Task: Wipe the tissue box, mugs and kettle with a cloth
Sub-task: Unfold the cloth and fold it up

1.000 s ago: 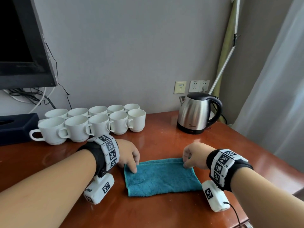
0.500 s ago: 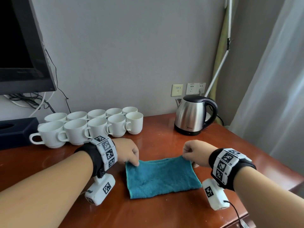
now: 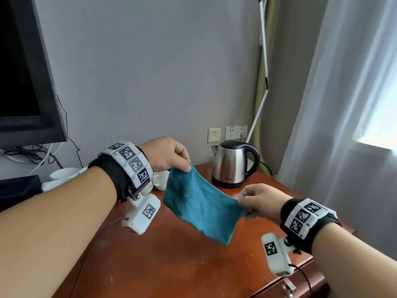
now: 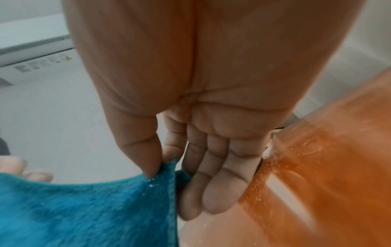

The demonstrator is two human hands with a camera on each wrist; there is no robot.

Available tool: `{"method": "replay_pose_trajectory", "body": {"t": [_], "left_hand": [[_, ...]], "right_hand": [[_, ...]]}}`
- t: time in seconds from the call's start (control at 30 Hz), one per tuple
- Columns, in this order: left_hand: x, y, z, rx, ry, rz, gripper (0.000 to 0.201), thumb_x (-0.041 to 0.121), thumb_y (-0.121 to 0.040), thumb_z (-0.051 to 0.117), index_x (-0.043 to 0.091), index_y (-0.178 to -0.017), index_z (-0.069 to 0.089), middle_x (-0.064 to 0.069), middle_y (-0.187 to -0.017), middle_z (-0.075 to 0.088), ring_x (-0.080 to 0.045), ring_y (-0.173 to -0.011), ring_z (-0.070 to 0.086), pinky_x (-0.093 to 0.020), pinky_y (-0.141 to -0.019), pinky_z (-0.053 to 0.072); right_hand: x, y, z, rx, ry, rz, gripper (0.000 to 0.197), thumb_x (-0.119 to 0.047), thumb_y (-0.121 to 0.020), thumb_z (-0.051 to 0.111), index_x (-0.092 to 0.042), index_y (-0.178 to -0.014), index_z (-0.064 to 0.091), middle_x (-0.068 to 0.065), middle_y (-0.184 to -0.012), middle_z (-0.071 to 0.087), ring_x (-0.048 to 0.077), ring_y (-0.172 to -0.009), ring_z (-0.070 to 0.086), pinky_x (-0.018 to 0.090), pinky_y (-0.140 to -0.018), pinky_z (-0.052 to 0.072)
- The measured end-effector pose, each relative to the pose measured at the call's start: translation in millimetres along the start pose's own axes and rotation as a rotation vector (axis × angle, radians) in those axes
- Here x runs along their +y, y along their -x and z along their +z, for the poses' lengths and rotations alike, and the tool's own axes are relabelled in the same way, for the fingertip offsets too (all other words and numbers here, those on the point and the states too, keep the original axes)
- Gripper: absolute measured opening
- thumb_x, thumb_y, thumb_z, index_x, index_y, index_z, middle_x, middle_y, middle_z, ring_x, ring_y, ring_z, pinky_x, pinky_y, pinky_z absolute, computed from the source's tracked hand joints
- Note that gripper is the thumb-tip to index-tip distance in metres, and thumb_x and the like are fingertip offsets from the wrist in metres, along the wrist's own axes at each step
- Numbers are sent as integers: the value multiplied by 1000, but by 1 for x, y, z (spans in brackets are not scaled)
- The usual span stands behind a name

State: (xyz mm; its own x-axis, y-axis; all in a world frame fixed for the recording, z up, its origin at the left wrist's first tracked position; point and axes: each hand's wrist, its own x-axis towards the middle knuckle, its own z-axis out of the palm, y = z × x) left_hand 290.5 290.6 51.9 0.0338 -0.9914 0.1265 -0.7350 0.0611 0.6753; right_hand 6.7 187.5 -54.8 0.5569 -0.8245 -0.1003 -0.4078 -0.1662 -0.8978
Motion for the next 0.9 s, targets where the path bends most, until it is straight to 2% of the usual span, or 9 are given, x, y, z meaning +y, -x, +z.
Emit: {"method": "replay_pose_trajectory", "body": {"t": [0.1, 0.33, 0.43, 0.5, 0.57, 0.67, 0.73, 0.8, 0.9], "left_hand": [[9, 5, -8, 23, -46, 5, 8, 12, -79, 85, 16, -78, 79, -3, -79, 76, -10, -74, 67, -32, -80, 54], [14, 24, -13, 11, -108, 20, 10, 13, -79, 88, 17, -83, 79, 6, -74, 73, -5, -68, 65, -23, -71, 50], [17, 30, -15, -40, -199, 71, 14, 11, -80, 87, 22, -80, 78, 8, -91, 78, -4, -75, 67, -25, -78, 51], [20, 35, -16, -86, -265, 91, 16, 9, -80, 86, 22, -78, 77, 14, -99, 77, -1, -83, 69, -20, -81, 51], [26, 41, -17, -120, -352, 101, 17, 12, -79, 85, 26, -75, 76, 20, -100, 75, 3, -87, 68, -13, -78, 48], [33, 49, -18, -167, -420, 118, 22, 13, -80, 84, 30, -74, 73, 20, -101, 75, 12, -82, 64, -6, -72, 42], [37, 54, -19, -190, -436, 132, 23, 12, -80, 84, 32, -73, 73, 17, -102, 76, 7, -90, 67, -14, -82, 47], [39, 60, -22, -196, -446, 125, 20, 14, -79, 84, 30, -75, 74, 15, -102, 77, -4, -99, 70, -28, -93, 53], [39, 69, -29, -178, -456, 94, 16, 16, -77, 85, 28, -80, 76, 13, -101, 77, -10, -97, 71, -37, -95, 56]], "right_hand": [[-4, 14, -9, 48, 35, -21, 16, 2, -93, 65, -8, -80, 64, 11, -71, 67, 20, -62, 67, 33, -62, 57], [-19, 32, -14, 102, 196, -72, 13, -2, -91, 69, -9, -80, 68, 10, -69, 70, 15, -59, 65, 33, -65, 57], [-22, 34, -2, 81, 335, -67, 9, -4, -89, 68, -11, -84, 68, 5, -68, 71, 12, -61, 67, 29, -63, 57], [-25, 33, 11, 33, 452, -55, 12, -6, -86, 68, -17, -89, 69, 1, -73, 73, 14, -64, 67, 29, -64, 57], [-34, 31, 25, 7, 552, -83, 18, -10, -84, 73, -25, -94, 69, -7, -84, 74, 12, -74, 68, 26, -72, 57], [-61, 31, 51, -5, 433, -228, 26, -22, -83, 84, -27, -105, 72, -10, -102, 75, 10, -94, 71, 29, -89, 58], [-79, 33, 70, -29, 262, -327, 28, -27, -80, 88, -24, -105, 74, -5, -103, 77, 13, -98, 72, 32, -95, 58], [-93, 33, 85, -67, 135, -396, 30, -32, -75, 90, -18, -97, 76, 1, -99, 78, 21, -96, 74, 40, -96, 57], [-103, 29, 103, -68, 106, -453, 31, -34, -71, 90, -14, -86, 72, -2, -82, 73, 15, -77, 68, 44, -87, 57]]}}
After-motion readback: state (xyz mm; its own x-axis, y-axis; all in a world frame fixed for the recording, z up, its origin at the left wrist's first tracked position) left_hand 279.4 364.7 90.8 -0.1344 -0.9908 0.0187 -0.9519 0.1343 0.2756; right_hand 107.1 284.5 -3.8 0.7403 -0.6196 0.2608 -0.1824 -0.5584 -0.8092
